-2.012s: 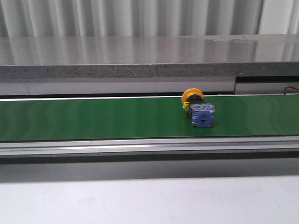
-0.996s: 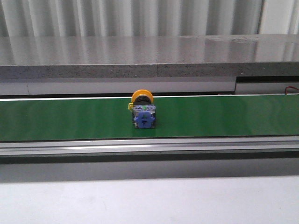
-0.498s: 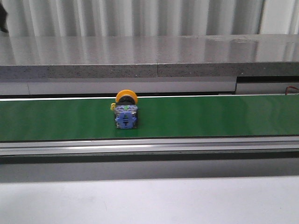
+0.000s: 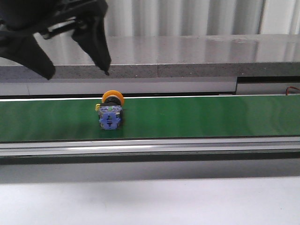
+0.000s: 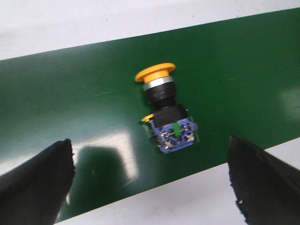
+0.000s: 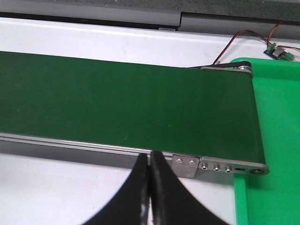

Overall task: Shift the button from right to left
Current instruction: 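Lower the left gripper over the button on the belt and close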

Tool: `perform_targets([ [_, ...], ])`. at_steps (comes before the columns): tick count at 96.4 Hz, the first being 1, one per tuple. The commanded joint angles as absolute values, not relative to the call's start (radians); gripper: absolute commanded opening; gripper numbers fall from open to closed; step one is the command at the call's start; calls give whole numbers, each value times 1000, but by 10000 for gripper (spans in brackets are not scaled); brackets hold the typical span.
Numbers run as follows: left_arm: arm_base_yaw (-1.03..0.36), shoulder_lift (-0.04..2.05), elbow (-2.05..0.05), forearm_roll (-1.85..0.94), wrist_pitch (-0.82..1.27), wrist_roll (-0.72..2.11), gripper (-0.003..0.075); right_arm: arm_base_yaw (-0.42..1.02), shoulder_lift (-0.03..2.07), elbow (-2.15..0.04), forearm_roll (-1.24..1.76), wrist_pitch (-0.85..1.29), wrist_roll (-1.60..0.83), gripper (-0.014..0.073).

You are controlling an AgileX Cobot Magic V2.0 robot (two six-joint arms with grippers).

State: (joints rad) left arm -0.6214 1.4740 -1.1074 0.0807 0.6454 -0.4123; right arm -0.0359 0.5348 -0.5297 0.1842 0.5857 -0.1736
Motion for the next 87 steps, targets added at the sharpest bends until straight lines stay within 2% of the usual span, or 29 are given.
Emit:
perform_targets([
  [1,-654,1495,-1168,121,595,-456,640,-36,536,-556,184,511,-183,-67],
  [42,-667,1628,-1208,284,642,-566,640,-36,536,-556,184,511,-183,-67],
  [77,-646,1693,-1208,298,646,-593,638,-36,538,-556,184,511,-183,-67],
  [87,-644,1700,-1208,290,650,-600,606,-36,538,-556,184,511,-183,-67],
])
